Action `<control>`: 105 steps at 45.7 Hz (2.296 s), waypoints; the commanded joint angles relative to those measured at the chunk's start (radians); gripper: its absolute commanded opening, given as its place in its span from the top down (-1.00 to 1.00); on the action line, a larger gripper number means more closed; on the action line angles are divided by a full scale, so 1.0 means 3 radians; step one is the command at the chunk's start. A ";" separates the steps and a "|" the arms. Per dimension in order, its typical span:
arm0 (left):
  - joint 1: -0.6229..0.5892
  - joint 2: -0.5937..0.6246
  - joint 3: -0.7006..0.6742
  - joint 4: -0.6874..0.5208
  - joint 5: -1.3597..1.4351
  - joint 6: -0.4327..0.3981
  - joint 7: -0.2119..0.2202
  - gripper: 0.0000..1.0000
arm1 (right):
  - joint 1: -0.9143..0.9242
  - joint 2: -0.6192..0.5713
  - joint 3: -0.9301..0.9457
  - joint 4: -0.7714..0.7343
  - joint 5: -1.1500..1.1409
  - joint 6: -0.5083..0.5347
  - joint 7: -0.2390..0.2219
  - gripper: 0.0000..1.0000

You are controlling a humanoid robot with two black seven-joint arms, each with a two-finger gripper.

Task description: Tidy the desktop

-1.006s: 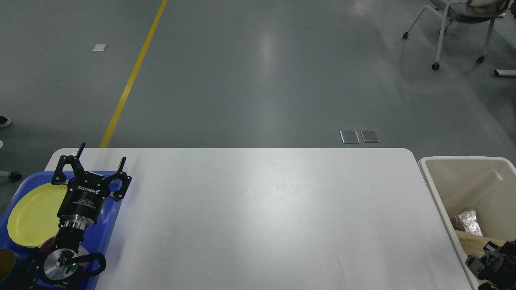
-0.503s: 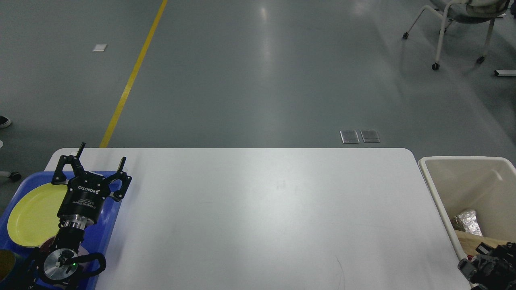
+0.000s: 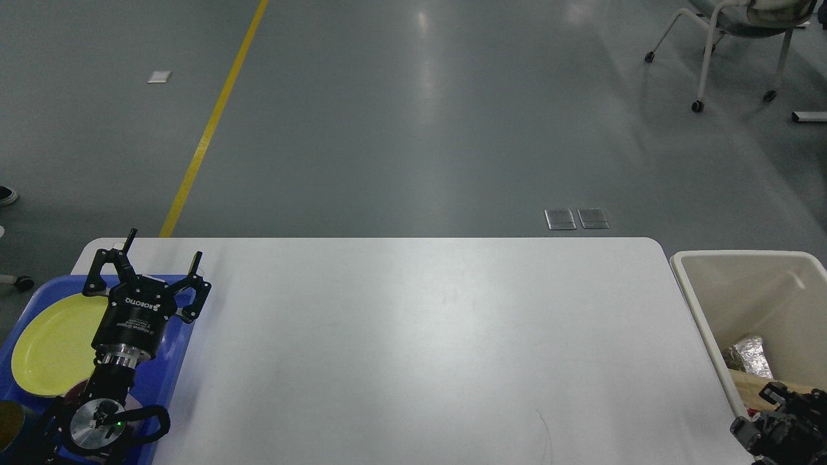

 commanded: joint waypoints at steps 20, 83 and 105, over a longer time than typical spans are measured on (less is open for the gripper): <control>0.0000 0.0000 0.0000 0.0000 0.0000 0.0000 -0.0001 -0.93 | 0.0263 -0.0208 0.0046 0.0056 0.0005 0.0025 0.0005 -1.00; 0.0000 0.0000 0.0000 0.0000 0.0000 0.0000 -0.0001 -0.93 | 0.0790 -0.0214 0.5982 0.2505 -0.0500 0.0122 0.1262 -1.00; 0.0000 0.0000 0.0000 0.0000 0.0000 0.0000 -0.0001 -0.93 | -0.0340 0.0201 0.6070 0.2526 -0.0997 0.0878 0.3088 -1.00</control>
